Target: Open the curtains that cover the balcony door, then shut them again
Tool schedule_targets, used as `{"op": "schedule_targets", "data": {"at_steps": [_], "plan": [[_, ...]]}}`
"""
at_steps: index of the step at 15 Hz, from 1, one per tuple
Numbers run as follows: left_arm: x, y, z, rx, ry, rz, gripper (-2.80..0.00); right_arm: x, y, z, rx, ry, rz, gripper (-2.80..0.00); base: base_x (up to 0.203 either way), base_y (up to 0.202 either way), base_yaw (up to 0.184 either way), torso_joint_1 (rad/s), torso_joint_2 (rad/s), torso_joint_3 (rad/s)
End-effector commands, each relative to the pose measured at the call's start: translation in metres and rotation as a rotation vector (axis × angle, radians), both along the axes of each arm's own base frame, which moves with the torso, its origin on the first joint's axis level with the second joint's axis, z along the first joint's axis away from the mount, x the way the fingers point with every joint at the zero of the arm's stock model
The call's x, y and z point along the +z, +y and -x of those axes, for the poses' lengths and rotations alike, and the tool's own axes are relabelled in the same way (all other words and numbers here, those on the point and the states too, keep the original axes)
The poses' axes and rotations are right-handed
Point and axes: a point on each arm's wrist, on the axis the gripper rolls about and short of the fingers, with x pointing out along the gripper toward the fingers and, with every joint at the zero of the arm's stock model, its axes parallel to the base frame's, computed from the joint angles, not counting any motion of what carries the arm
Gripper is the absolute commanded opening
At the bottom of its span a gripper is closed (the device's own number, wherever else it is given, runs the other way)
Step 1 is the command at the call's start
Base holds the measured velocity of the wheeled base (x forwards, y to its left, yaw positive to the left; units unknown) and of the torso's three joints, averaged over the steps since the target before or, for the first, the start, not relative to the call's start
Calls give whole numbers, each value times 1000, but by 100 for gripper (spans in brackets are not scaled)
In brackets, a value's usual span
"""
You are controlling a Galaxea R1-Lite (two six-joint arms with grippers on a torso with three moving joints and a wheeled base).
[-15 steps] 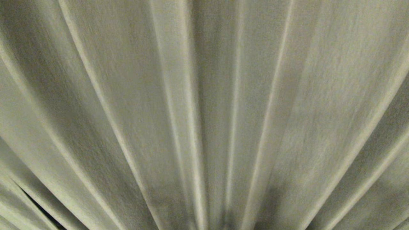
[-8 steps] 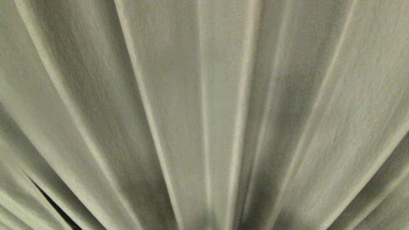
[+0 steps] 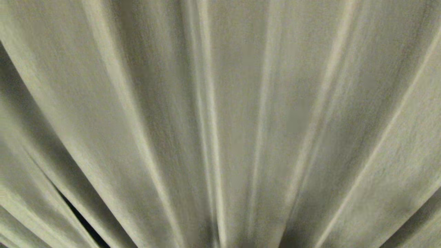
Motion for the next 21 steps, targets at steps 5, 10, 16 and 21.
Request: {"op": "schedule_targets", "data": {"at_steps": [5, 10, 16, 21], "plan": [[0, 0, 0, 1, -2, 2, -280, 0, 0, 0, 1, 0, 1, -280, 0, 195, 0, 5, 1, 7], [0, 0, 0, 1, -2, 2, -280, 0, 0, 0, 1, -1, 1, -280, 0, 186, 1, 10, 3, 3], [0, 0, 0, -2, -2, 1, -280, 0, 0, 0, 1, -1, 1, -280, 0, 191, 1, 0, 2, 2], [0, 0, 0, -2, -2, -2, -280, 0, 0, 0, 1, -1, 1, -280, 0, 193, 2, 2, 2, 1]]}}
